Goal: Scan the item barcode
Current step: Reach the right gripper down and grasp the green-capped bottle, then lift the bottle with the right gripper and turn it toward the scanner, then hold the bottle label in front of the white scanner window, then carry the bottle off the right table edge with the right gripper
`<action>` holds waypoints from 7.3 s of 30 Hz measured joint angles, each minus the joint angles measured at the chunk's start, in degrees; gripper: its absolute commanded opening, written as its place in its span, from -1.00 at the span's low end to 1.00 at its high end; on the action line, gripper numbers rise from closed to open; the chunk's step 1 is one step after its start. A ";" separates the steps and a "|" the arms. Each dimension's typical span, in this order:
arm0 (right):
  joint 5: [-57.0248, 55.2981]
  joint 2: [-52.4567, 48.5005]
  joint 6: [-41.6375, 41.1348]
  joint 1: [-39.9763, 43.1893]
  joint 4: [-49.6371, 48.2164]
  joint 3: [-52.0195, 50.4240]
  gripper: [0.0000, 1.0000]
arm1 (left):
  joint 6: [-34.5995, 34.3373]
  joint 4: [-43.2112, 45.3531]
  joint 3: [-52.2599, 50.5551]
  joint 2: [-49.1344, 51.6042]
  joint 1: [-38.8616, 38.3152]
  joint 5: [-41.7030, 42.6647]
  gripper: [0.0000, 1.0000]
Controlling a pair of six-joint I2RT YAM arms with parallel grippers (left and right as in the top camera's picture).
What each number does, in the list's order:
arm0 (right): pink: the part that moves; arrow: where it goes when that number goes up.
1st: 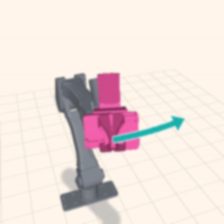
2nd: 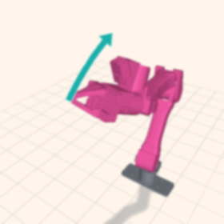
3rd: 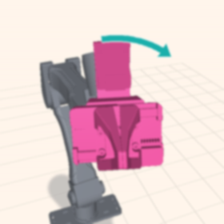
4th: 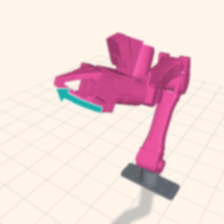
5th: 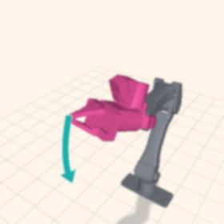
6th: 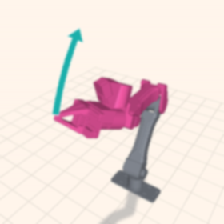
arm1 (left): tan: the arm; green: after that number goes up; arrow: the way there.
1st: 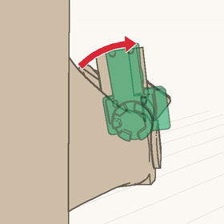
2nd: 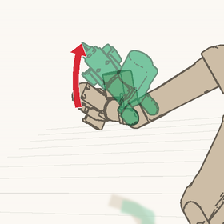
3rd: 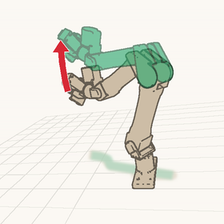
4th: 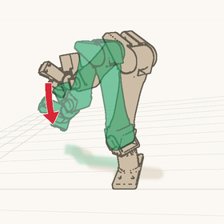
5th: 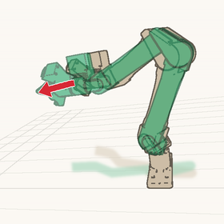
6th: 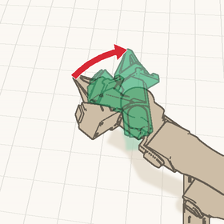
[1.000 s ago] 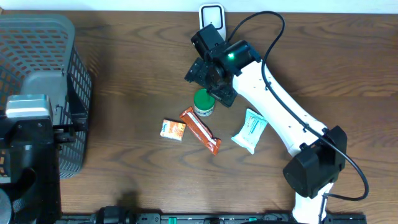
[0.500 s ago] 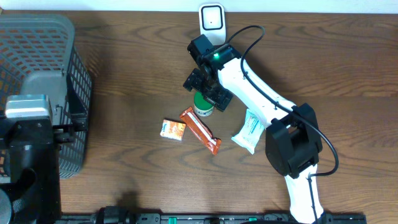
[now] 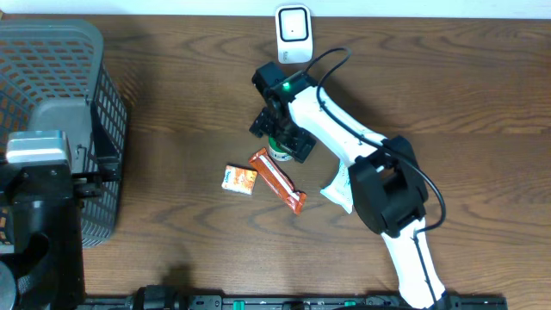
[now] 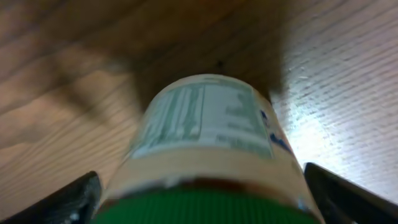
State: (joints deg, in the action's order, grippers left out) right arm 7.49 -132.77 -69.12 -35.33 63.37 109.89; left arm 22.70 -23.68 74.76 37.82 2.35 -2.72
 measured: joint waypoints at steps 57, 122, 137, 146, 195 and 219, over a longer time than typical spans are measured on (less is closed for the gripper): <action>-4.61 -0.33 43.91 7.13 4.83 0.37 0.98 | 0.09 0.35 0.00 0.00 0.00 -0.46 0.96; -8.09 -1.44 39.50 6.78 18.69 5.42 -0.17 | 0.09 2.12 -0.02 -8.26 0.00 -0.46 0.96; 5.64 -0.74 44.70 7.58 33.73 23.58 -0.28 | 0.09 2.43 -0.02 -17.86 0.00 -0.46 0.96; 8.90 3.10 45.72 7.56 33.86 23.80 -0.25 | 0.09 2.40 -0.02 -18.08 0.00 -0.46 0.96; -25.49 -16.59 72.13 10.47 -57.72 22.60 -0.24 | 0.09 -7.52 -0.02 -18.08 0.00 -0.50 0.96; -25.70 13.27 65.83 23.56 -3.65 23.82 -0.10 | 0.09 -39.30 -0.07 -18.08 0.00 -0.63 0.95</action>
State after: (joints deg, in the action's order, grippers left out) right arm -18.22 -119.50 -3.29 -11.77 59.72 133.71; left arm 22.79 -62.98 74.70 19.75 2.35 -3.36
